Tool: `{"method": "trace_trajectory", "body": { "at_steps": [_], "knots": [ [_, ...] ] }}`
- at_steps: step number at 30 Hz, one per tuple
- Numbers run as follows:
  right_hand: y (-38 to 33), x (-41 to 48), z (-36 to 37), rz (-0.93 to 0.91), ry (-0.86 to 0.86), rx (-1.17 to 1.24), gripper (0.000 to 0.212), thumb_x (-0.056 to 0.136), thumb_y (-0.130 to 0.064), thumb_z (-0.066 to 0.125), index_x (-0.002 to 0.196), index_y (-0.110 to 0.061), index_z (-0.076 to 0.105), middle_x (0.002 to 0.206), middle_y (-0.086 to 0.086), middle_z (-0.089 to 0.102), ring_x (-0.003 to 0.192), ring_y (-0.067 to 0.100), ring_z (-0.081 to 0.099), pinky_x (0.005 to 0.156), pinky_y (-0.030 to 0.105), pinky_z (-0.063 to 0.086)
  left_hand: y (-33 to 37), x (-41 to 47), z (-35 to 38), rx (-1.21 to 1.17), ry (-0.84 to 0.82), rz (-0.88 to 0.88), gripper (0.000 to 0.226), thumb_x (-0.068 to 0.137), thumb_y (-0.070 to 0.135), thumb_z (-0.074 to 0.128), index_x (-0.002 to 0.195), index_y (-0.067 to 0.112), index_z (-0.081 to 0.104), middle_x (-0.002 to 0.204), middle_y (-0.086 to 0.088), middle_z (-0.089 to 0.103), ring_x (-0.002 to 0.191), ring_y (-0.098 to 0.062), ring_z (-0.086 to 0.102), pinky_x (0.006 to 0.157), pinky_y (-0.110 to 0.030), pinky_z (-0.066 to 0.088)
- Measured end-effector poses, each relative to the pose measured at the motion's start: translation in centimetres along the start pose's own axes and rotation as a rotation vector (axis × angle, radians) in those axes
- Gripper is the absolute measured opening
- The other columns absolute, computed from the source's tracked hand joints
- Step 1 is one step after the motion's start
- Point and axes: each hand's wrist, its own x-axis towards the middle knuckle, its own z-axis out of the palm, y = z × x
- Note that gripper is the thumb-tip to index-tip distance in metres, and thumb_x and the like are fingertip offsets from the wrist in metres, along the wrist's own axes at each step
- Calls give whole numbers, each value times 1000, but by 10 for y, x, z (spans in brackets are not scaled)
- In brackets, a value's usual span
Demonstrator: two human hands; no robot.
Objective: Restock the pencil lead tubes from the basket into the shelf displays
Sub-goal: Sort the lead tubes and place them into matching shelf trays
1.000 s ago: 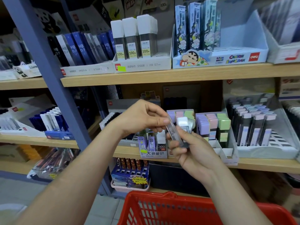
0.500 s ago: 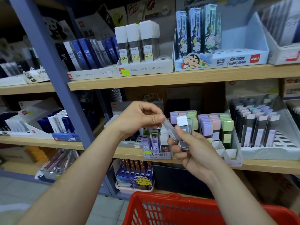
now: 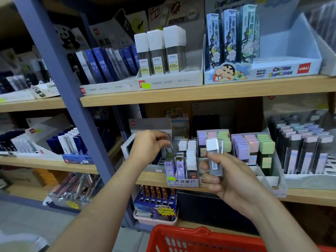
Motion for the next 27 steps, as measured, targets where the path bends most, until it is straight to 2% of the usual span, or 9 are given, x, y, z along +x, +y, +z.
{"method": "trace_trajectory", "body": {
  "at_steps": [3,6,9,13,17,19,21,24,27],
  "knots": [
    [2,1,1,-39,-14,-57,16,90,-17,62,102,-7,65,77,8,56,53,16,48,43,25,42,-2,3,7,29,-42,-13,27,82,21,75,108,12,74,109,-3,72,98,-7,61,79,-8,36],
    [3,1,0,-53,-28,-104,21,89,-19,61,105,-6,66,76,9,60,55,18,57,45,24,48,-5,7,9,41,-42,10,25,80,22,76,104,12,75,106,-1,72,92,-4,57,76,-8,34],
    [5,2,-2,-61,-44,-152,19,88,-21,61,102,-7,64,74,9,61,55,18,59,42,22,45,-6,11,8,58,-46,39,20,79,21,77,97,12,77,97,2,71,90,-10,61,79,-16,41],
    [6,6,-3,-66,-38,-206,16,88,-25,63,96,-11,62,74,9,61,50,14,52,38,19,34,-8,17,-1,64,-117,41,19,78,18,79,96,14,78,89,6,70,87,-5,60,81,-16,43],
    [8,11,-7,-39,-28,-186,23,89,-30,61,102,-10,61,70,9,59,42,8,37,35,15,25,-11,18,4,141,-221,88,18,84,17,73,102,15,76,103,-1,73,95,-10,63,83,-16,40],
    [10,13,-7,-21,-19,-137,25,91,-27,60,105,-7,61,71,11,60,42,9,36,36,16,26,-11,15,10,179,-238,106,19,87,17,70,105,14,75,105,-2,73,98,-13,63,83,-15,38],
    [11,14,-8,7,-4,-85,27,92,-19,59,111,-1,62,75,15,64,45,12,41,37,17,31,-11,14,13,156,-215,77,19,84,18,73,103,14,76,98,1,73,92,-11,63,80,-15,40],
    [12,14,-7,31,-10,-57,21,93,-11,57,111,-3,63,78,18,68,47,14,48,39,18,37,-12,14,15,170,-193,77,15,78,20,79,92,15,76,81,7,67,77,-7,61,71,-17,46],
    [13,14,-6,14,-7,-62,14,91,-11,58,104,-8,62,76,18,69,47,13,48,40,17,38,-12,14,16,171,-195,108,11,75,17,81,80,14,72,73,7,62,67,-5,55,58,-6,38]
  ]
}}
